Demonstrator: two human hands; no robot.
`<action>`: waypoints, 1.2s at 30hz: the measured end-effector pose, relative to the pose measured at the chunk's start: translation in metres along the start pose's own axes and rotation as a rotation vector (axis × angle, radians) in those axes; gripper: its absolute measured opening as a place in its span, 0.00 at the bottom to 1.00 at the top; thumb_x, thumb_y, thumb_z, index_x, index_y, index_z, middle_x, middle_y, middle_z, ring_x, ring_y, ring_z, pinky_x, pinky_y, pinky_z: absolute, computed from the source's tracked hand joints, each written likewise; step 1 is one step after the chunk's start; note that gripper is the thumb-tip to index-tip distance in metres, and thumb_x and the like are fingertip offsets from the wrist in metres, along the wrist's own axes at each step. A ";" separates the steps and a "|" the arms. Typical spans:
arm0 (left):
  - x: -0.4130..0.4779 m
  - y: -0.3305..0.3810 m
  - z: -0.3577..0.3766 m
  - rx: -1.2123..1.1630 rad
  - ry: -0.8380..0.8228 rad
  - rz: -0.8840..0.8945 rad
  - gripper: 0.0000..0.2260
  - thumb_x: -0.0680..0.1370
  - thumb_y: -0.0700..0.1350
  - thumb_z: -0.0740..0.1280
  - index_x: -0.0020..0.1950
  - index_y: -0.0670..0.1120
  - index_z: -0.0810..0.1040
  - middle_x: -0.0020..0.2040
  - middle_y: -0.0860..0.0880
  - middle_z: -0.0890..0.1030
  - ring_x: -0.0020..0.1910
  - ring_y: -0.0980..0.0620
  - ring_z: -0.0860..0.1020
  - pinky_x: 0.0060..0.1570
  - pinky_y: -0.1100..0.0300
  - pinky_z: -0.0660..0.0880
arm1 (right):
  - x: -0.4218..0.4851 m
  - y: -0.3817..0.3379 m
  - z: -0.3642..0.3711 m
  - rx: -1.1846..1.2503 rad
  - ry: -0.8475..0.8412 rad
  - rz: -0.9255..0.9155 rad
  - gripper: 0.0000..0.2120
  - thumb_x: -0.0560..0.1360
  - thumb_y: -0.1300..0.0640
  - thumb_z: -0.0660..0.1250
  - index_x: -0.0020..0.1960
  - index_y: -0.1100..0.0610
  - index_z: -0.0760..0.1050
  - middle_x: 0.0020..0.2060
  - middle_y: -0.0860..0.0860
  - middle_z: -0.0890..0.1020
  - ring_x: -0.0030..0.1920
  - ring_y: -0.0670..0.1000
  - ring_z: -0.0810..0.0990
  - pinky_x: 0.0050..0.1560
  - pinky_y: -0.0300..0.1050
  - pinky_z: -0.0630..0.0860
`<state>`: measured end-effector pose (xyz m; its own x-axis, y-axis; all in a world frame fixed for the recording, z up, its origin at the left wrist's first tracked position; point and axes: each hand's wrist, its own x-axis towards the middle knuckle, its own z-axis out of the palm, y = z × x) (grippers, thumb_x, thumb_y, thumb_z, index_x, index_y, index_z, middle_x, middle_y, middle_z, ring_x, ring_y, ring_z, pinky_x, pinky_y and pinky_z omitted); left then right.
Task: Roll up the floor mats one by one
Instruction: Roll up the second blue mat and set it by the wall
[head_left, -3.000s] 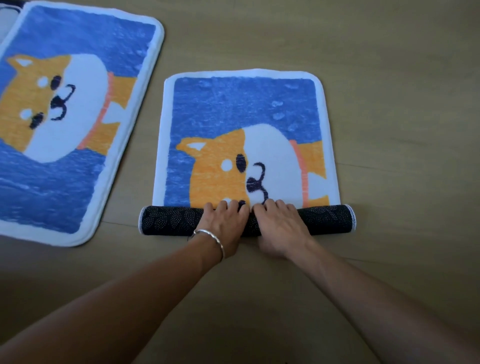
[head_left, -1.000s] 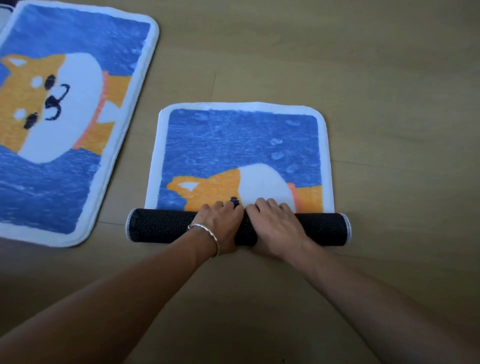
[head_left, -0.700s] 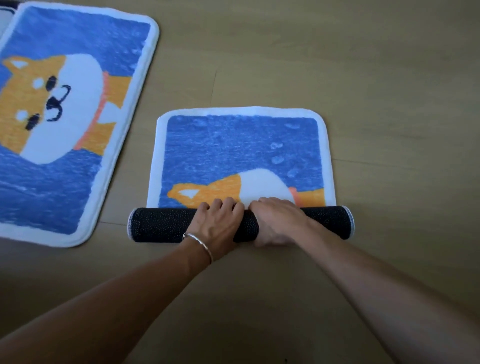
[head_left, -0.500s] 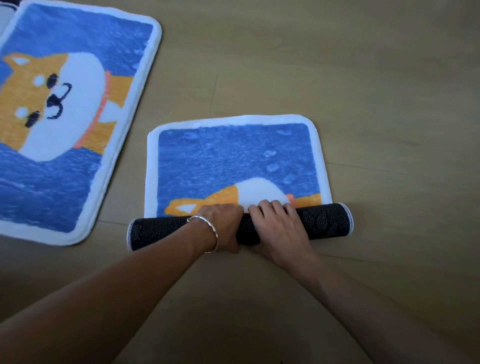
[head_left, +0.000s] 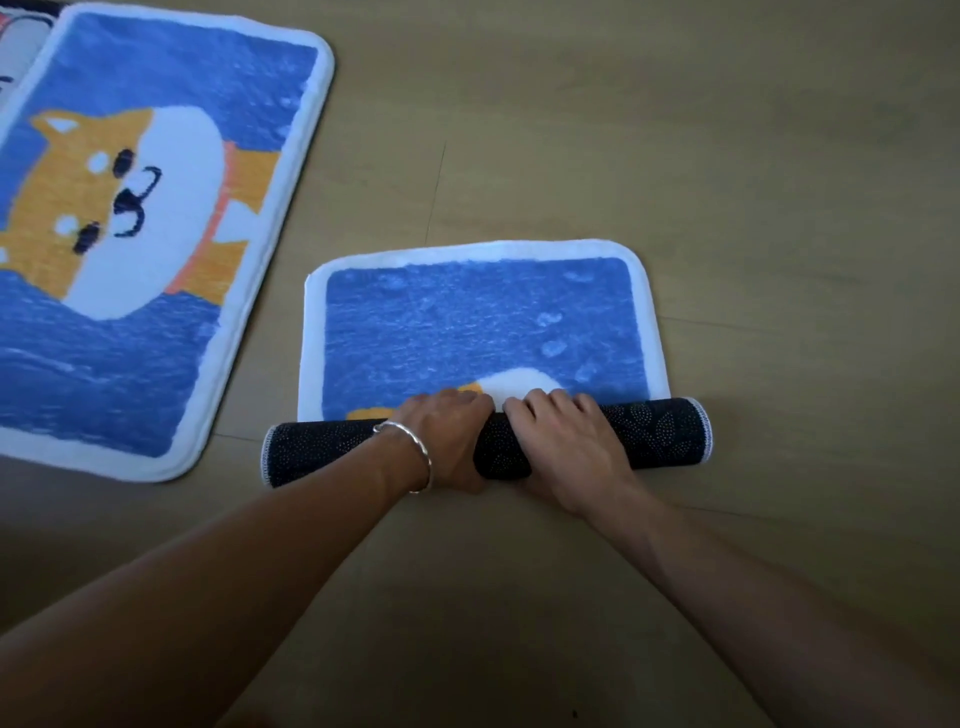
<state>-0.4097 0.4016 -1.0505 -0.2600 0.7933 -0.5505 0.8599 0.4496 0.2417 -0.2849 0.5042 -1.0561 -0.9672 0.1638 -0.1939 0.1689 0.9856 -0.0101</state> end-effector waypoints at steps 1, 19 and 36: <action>-0.002 0.001 0.005 0.080 0.084 0.007 0.27 0.68 0.59 0.68 0.63 0.50 0.67 0.57 0.51 0.73 0.56 0.48 0.73 0.50 0.54 0.70 | 0.005 0.000 -0.002 0.021 -0.035 0.009 0.19 0.68 0.53 0.72 0.55 0.54 0.71 0.47 0.51 0.77 0.48 0.55 0.76 0.46 0.49 0.69; -0.013 0.010 0.020 0.339 0.356 0.106 0.35 0.63 0.59 0.71 0.65 0.48 0.64 0.51 0.47 0.75 0.48 0.44 0.76 0.45 0.49 0.72 | 0.019 0.019 -0.023 0.406 -0.488 0.119 0.25 0.64 0.45 0.72 0.57 0.52 0.69 0.50 0.49 0.78 0.50 0.53 0.77 0.47 0.46 0.72; -0.001 0.003 -0.002 0.143 0.138 -0.017 0.27 0.68 0.58 0.69 0.62 0.49 0.66 0.55 0.48 0.74 0.54 0.44 0.75 0.51 0.51 0.71 | 0.012 0.020 -0.023 0.178 -0.211 0.062 0.40 0.64 0.39 0.72 0.69 0.54 0.63 0.58 0.52 0.73 0.59 0.57 0.73 0.63 0.53 0.64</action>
<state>-0.4078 0.4030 -1.0472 -0.3248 0.8392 -0.4362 0.9059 0.4085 0.1115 -0.2979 0.5267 -1.0367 -0.8963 0.1927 -0.3994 0.2753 0.9479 -0.1605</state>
